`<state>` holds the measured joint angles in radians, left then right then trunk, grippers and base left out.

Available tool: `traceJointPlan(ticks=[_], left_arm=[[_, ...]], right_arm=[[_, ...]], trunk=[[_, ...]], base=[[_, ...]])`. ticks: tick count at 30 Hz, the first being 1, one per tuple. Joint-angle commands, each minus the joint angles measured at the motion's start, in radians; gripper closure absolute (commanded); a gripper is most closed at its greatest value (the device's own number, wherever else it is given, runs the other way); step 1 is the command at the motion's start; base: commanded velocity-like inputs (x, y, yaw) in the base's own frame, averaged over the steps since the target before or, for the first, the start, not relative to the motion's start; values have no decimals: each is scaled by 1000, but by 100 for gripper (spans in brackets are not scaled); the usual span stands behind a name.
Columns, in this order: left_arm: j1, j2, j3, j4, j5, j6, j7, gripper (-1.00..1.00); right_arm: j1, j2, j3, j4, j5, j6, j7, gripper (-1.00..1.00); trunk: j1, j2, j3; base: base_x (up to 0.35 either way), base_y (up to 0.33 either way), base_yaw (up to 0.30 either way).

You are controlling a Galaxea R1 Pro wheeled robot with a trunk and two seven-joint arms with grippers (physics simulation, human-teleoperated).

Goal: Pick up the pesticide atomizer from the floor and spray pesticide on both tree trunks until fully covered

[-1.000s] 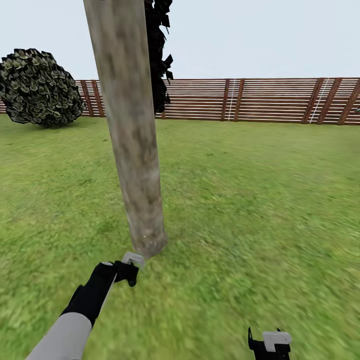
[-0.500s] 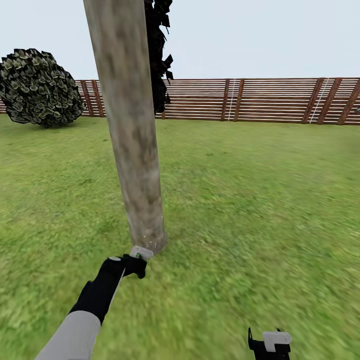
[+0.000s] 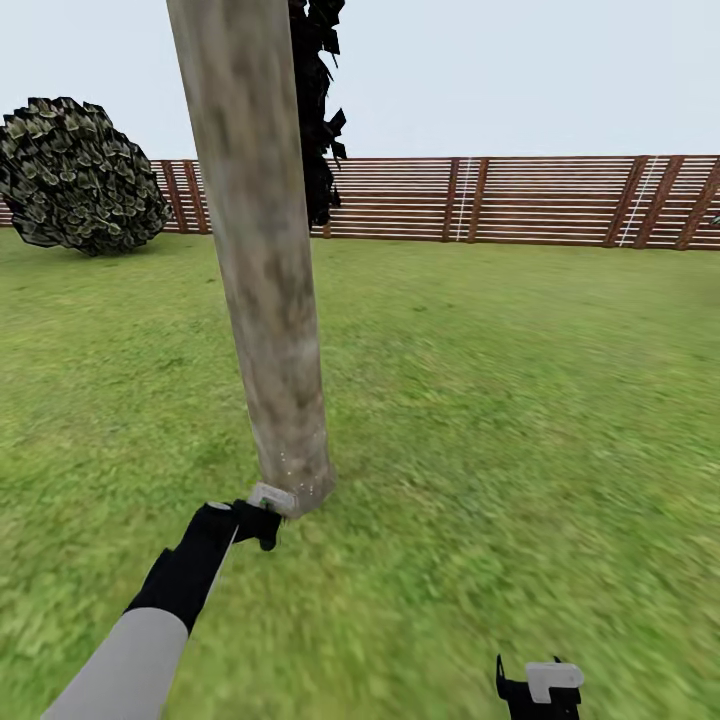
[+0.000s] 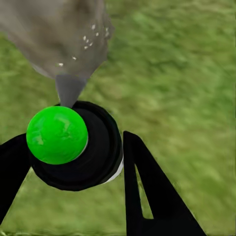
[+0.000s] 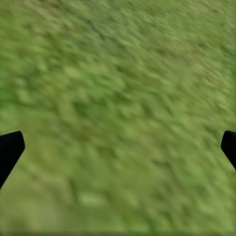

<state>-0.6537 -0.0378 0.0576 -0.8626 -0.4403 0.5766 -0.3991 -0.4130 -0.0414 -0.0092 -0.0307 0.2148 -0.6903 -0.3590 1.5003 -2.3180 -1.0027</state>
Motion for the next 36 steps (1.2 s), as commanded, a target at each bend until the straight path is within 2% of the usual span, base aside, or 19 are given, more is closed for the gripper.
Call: traceJointPlan(ticks=[1, 4, 7, 8, 10, 12, 14, 15, 19, 23, 25, 28, 30, 34, 35, 36], left_arm=[[-1, 31, 17, 0, 8, 2, -3, 100], [-14, 98, 30, 6, 9, 20, -58, 100], [-28, 115, 25, 11, 2, 82, -130, 100], [-31, 108, 18, 5, 2, 117, -148, 100], [-39, 88, -10, 2, 1, 143, -157, 100], [-64, 63, -52, 1, 1, 183, -159, 100], [-87, 52, -77, -1, 2, 250, -160, 100], [-100, 53, -84, -1, 2, 280, -161, 100], [-127, 73, -85, -2, 0, 309, -161, 100], [-135, 126, -80, -1, 8, 312, -164, 100], [-133, 122, -85, -2, 9, 311, -165, 100], [-139, 85, -88, -3, 8, 309, -164, 100], [-146, 77, -89, -8, 8, 308, -164, 100], [-169, 88, -83, -49, 6, 311, -165, 100], [-197, 106, -78, -58, 6, 313, -165, 100], [-200, 118, -74, -58, 8, 312, -166, 100]], right_arm=[[0, 0, 0, 0, 0, 0, 0, -100], [-1, 0, 0, 0, 0, 0, 0, -100], [0, 0, 0, 0, 0, 0, 0, -100], [0, 0, 0, 0, 0, 0, 0, -100], [0, -1, 0, 0, 0, 0, 0, -100], [0, -1, 0, 0, 0, 0, 0, -100], [0, -1, 0, 0, 0, 0, 0, -100], [0, -1, 0, 0, 0, 0, 0, -100], [0, -2, 0, 0, 0, 0, 0, -100], [0, -2, 0, 0, 0, 0, 0, -100], [0, -2, 0, 0, 0, 0, 0, -100], [0, -2, 0, 0, 0, 0, 0, -100], [0, -3, 0, 0, 0, 0, 0, -100], [0, -5, 0, 0, 0, 0, 0, -100], [0, -6, 0, 0, 0, 0, 0, -100], [0, -6, 0, 0, 0, 0, 0, -100]], trunk=[[0, 0, 0], [0, 0, 0], [0, 0, 0], [0, 0, 0], [0, 0, 0], [0, 0, 0], [0, 0, 0], [0, 0, 0], [0, 0, 0], [0, 0, 0], [0, 0, 0], [0, 0, 0], [0, 0, 0], [0, 0, 0], [0, 0, 0], [0, 0, 0]], base=[[0, 0, 0], [0, 0, 0], [0, 0, 0], [0, 0, 0], [0, 0, 0], [0, 0, 0], [0, 0, 0], [0, 0, 0], [0, 0, 0], [-30, 0, 0], [-243, 0, 0], [-238, 0, 0], [-49, 0, 0], [-11, 0, 0], [0, 0, 0], [0, 0, 0]])
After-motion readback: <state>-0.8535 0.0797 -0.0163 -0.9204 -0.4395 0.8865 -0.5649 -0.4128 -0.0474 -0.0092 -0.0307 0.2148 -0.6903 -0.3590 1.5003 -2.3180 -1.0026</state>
